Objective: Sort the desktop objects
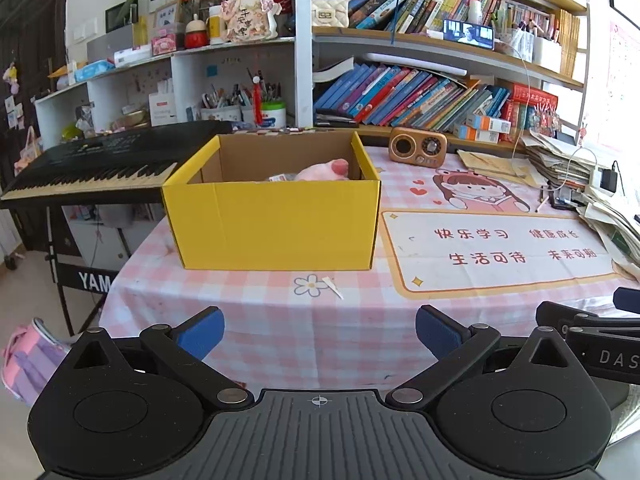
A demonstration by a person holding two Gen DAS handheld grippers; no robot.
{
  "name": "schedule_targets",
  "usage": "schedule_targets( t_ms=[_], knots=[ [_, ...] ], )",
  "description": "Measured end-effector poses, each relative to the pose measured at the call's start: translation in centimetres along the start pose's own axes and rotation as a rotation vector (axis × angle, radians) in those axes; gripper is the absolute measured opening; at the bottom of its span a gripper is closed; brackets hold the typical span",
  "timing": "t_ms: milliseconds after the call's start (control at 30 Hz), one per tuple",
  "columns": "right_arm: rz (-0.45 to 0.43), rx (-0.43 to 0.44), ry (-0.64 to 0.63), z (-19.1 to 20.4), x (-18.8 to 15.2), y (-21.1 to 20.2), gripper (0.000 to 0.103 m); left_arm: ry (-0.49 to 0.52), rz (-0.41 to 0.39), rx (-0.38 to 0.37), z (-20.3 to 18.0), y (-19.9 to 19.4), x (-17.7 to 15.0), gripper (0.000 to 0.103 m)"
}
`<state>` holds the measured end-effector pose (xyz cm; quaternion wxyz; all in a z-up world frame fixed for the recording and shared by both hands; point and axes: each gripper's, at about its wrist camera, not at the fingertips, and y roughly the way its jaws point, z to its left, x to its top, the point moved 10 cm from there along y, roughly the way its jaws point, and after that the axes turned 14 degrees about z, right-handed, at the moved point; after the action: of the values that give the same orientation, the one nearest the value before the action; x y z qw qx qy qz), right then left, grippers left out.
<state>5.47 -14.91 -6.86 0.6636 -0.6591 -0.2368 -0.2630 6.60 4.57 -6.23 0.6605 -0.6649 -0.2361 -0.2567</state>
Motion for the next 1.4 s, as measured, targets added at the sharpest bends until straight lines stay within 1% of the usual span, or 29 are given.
schedule_targets(
  t_ms=[167,300,467,733,1267,1400],
  knots=[
    [0.003,0.0,-0.002,0.02,-0.04,-0.01,0.099,-0.005,0.009,-0.002,0.05,-0.03,-0.02,0.103],
    [0.006,-0.011,-0.002,0.0,-0.13,0.04,0.103,-0.003,0.025,0.008,0.02,0.2,-0.26,0.103],
    [0.013,-0.009,-0.003,-0.05,-0.34,0.13,0.103,-0.006,0.036,0.018,0.2,0.33,-0.47,0.103],
    [0.03,-0.002,-0.01,0.04,-0.53,0.24,0.103,0.015,0.027,-0.007,-0.42,-0.02,-0.4,0.103],
    [0.041,0.003,-0.018,0.37,-0.74,0.46,0.103,-0.011,0.055,-0.002,0.2,0.56,-0.57,0.103],
    [0.046,0.003,-0.022,0.5,-0.68,0.51,0.103,-0.013,0.062,-0.012,0.27,0.71,-0.66,0.103]
  ],
)
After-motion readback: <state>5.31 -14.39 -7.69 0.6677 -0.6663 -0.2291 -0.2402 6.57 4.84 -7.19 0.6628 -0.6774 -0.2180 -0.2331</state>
